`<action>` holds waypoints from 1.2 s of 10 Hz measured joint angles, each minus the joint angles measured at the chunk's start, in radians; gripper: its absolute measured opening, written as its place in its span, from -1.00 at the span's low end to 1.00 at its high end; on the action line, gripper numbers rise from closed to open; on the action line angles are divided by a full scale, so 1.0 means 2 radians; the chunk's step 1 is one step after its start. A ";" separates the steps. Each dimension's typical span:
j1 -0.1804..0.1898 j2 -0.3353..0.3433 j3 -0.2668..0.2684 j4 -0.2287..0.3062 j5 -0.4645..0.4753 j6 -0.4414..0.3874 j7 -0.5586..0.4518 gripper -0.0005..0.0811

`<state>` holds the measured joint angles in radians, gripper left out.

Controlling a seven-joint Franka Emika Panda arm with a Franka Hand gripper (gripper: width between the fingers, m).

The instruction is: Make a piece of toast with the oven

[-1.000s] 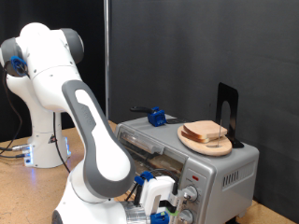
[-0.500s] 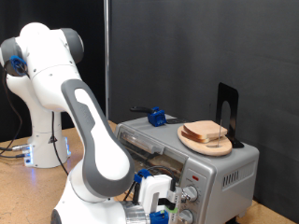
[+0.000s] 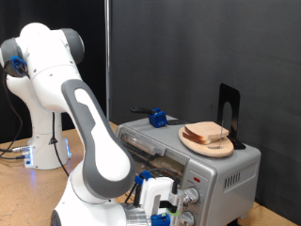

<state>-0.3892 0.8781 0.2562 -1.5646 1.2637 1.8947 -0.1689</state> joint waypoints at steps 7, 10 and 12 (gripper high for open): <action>0.001 0.001 0.007 0.013 0.001 0.000 0.024 -0.76; 0.001 0.002 0.007 0.011 0.001 -0.001 0.035 -0.97; 0.001 0.002 0.007 0.011 0.001 -0.001 0.039 -0.97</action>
<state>-0.3871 0.8815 0.2711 -1.5435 1.2659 1.8918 -0.0908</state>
